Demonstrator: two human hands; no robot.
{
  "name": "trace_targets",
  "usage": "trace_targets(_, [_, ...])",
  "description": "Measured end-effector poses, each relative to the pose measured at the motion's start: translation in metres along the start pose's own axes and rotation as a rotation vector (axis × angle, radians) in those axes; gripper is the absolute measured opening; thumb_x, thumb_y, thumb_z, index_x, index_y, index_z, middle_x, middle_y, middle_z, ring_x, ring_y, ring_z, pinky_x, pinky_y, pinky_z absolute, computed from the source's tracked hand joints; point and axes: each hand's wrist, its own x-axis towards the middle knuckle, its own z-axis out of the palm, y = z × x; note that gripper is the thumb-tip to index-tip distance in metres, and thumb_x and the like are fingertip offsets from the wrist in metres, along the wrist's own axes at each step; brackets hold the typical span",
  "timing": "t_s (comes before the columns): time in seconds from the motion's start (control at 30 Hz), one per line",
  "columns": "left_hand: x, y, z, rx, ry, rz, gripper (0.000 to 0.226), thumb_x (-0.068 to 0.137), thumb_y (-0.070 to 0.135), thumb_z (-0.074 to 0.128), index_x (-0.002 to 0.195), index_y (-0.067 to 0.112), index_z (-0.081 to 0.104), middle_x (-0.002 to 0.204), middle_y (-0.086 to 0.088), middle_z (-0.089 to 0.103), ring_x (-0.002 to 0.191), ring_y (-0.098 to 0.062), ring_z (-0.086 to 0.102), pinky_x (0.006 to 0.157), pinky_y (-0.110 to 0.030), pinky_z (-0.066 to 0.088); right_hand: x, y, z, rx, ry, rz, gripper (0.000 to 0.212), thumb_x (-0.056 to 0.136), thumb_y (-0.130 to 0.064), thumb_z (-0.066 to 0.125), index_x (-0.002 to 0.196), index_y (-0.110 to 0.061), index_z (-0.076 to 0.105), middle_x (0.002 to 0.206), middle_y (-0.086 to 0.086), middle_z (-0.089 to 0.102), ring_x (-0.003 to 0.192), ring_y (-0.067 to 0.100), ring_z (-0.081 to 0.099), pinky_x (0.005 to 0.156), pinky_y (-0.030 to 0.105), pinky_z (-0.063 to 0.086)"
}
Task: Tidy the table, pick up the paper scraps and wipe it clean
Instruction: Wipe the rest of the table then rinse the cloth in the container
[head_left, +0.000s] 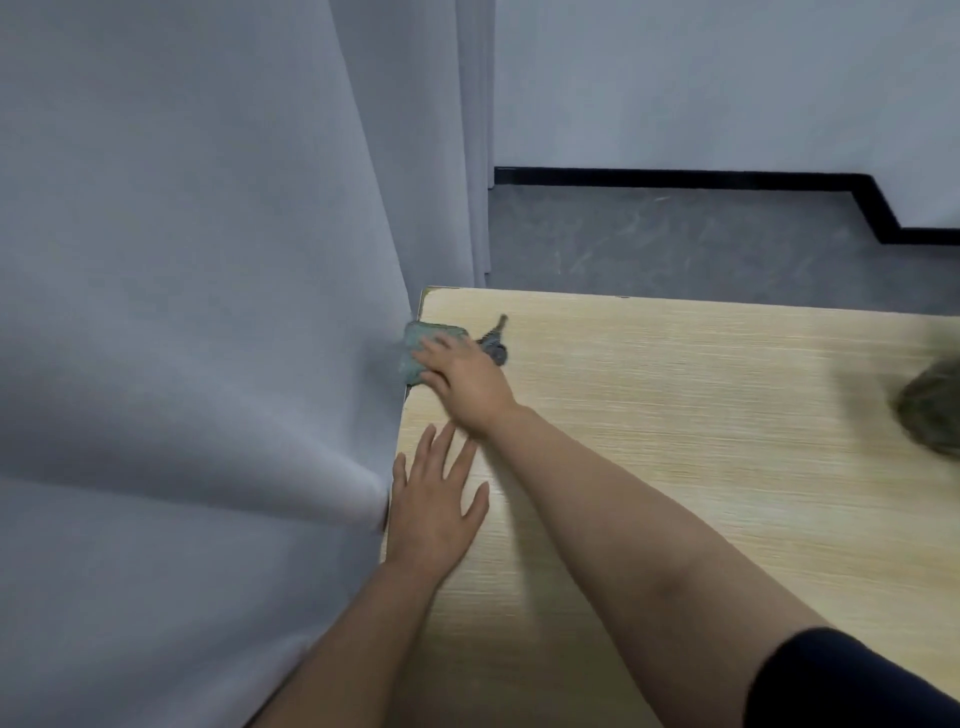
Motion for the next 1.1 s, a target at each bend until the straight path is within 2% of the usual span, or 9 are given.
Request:
trace_targets(0.07, [-0.001, 0.0, 0.002, -0.015, 0.021, 0.013, 0.06, 0.087, 0.048, 0.029, 0.139, 0.024, 0.045, 0.148, -0.005, 0.04, 0.138, -0.026, 0.033, 0.107, -0.051, 0.029, 0.007, 0.005, 0.0, -0.048, -0.098, -0.133, 0.039, 0.099, -0.025, 0.043, 0.137, -0.017, 0.047, 0.148, 0.003, 0.039, 0.139, 0.021, 0.028, 0.115, 0.033, 0.015])
trace_targets(0.13, [-0.002, 0.001, 0.002, -0.038, 0.014, 0.012, 0.066, 0.086, 0.052, 0.019, 0.145, 0.027, 0.034, 0.155, 0.0, 0.026, 0.144, -0.021, 0.019, 0.114, -0.046, 0.016, 0.01, 0.025, -0.008, -0.066, -0.003, -0.081, 0.039, 0.098, -0.026, 0.044, 0.136, -0.018, 0.048, 0.147, 0.003, 0.04, 0.138, 0.022, 0.03, 0.114, 0.033, 0.019])
trace_targets(0.37, [-0.005, 0.0, 0.004, -0.092, 0.012, -0.001, 0.07, 0.083, 0.056, 0.009, 0.148, 0.033, 0.021, 0.158, 0.005, 0.012, 0.146, -0.014, 0.001, 0.116, -0.038, -0.002, 0.008, 0.078, -0.021, -0.203, 0.434, 0.669, 0.035, 0.098, -0.025, 0.039, 0.131, -0.016, 0.05, 0.139, 0.007, 0.046, 0.13, 0.026, 0.034, 0.107, 0.036, 0.024])
trace_targets(0.43, [-0.005, 0.001, 0.004, -0.087, 0.021, -0.006, 0.069, 0.084, 0.054, 0.012, 0.147, 0.031, 0.025, 0.157, 0.004, 0.016, 0.146, -0.015, 0.006, 0.116, -0.041, 0.002, 0.019, 0.045, -0.007, -0.14, 0.414, 0.485, 0.033, 0.096, -0.019, 0.044, 0.128, -0.015, 0.052, 0.135, 0.007, 0.049, 0.125, 0.026, 0.038, 0.103, 0.034, 0.024])
trace_targets(0.57, [-0.005, 0.001, 0.003, -0.082, 0.032, 0.004, 0.068, 0.084, 0.052, 0.016, 0.146, 0.028, 0.031, 0.156, 0.0, 0.023, 0.145, -0.019, 0.011, 0.115, -0.044, 0.008, 0.027, 0.001, 0.013, -0.076, 0.031, -0.099, 0.036, 0.097, -0.024, 0.046, 0.132, -0.019, 0.052, 0.143, 0.002, 0.046, 0.135, 0.022, 0.034, 0.111, 0.035, 0.018])
trace_targets(0.67, [-0.005, 0.001, 0.004, -0.091, 0.03, 0.003, 0.07, 0.083, 0.055, 0.01, 0.148, 0.03, 0.023, 0.158, 0.004, 0.014, 0.146, -0.016, 0.004, 0.116, -0.041, 0.001, 0.018, 0.029, -0.006, 0.019, 0.168, 0.005, 0.033, 0.093, -0.021, 0.052, 0.126, -0.018, 0.059, 0.134, 0.006, 0.053, 0.127, 0.025, 0.042, 0.106, 0.032, 0.028])
trace_targets(0.9, [-0.007, 0.001, 0.003, -0.078, -0.007, -0.01, 0.069, 0.085, 0.057, 0.003, 0.15, 0.033, 0.01, 0.159, 0.007, -0.002, 0.145, -0.011, -0.012, 0.114, -0.036, -0.012, -0.055, 0.132, -0.049, -0.064, 0.596, 0.797, 0.035, 0.096, -0.019, 0.043, 0.129, -0.014, 0.055, 0.14, 0.011, 0.046, 0.133, 0.029, 0.035, 0.108, 0.037, 0.027])
trace_targets(1.0, [-0.007, 0.002, 0.001, -0.07, -0.044, -0.023, 0.057, 0.097, 0.05, 0.021, 0.15, 0.033, 0.008, 0.159, 0.008, -0.006, 0.145, -0.011, -0.013, 0.115, -0.036, -0.011, -0.042, 0.099, -0.036, -0.043, 0.6, 0.733, 0.031, 0.093, -0.009, 0.046, 0.12, -0.007, 0.061, 0.128, 0.015, 0.055, 0.122, 0.031, 0.046, 0.101, 0.027, 0.029])
trace_targets(1.1, [-0.012, 0.003, -0.002, -0.077, -0.04, -0.045, 0.059, 0.094, 0.051, 0.02, 0.15, 0.033, 0.013, 0.159, 0.009, -0.002, 0.145, -0.011, -0.009, 0.116, -0.037, -0.004, -0.03, 0.029, -0.003, 0.021, 0.366, 0.327, 0.027, 0.087, -0.005, 0.052, 0.109, -0.011, 0.067, 0.112, 0.013, 0.061, 0.106, 0.029, 0.055, 0.089, 0.03, 0.035])
